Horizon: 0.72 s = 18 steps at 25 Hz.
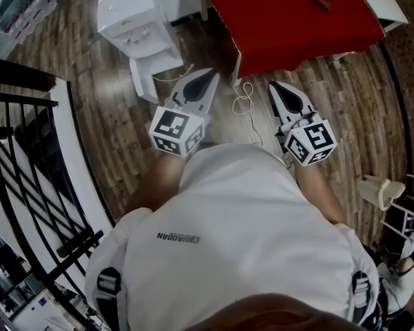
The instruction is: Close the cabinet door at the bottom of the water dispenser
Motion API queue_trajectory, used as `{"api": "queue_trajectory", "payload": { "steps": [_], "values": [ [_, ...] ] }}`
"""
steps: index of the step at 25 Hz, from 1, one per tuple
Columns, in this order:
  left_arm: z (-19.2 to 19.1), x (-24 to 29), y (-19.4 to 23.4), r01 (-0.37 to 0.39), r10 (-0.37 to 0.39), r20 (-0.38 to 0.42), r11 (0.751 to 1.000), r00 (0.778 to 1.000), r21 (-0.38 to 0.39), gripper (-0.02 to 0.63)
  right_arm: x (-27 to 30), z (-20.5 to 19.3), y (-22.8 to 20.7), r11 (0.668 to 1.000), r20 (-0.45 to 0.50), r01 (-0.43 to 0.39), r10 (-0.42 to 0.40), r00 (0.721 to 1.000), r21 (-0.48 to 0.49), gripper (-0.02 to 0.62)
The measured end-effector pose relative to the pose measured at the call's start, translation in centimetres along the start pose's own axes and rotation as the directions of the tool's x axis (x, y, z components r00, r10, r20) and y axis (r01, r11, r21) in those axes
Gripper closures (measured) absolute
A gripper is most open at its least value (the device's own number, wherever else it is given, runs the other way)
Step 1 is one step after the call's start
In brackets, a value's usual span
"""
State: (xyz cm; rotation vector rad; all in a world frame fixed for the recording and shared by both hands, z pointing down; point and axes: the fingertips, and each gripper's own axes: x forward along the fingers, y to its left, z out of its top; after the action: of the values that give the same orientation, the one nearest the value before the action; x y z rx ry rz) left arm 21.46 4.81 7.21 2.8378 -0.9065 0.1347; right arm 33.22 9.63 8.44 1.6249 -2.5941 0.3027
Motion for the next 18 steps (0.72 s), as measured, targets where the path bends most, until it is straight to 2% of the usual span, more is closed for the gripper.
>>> {"api": "queue_trajectory", "payload": {
  "steps": [7, 18],
  "values": [
    [-1.2, -4.8, 4.1, -0.065, 0.064, -0.018, 0.998, 0.998, -0.015, 0.611, 3.9, -1.1, 4.7, 0.998, -0.044, -0.064, 0.064, 0.997, 0.000, 0.572],
    [-2.4, -11.7, 9.9, -0.180, 0.179, -0.031, 0.983, 0.983, -0.025, 0.611, 9.0, -1.7, 10.7, 0.990, -0.049, -0.144, 0.144, 0.988, 0.000, 0.572]
  ]
}}
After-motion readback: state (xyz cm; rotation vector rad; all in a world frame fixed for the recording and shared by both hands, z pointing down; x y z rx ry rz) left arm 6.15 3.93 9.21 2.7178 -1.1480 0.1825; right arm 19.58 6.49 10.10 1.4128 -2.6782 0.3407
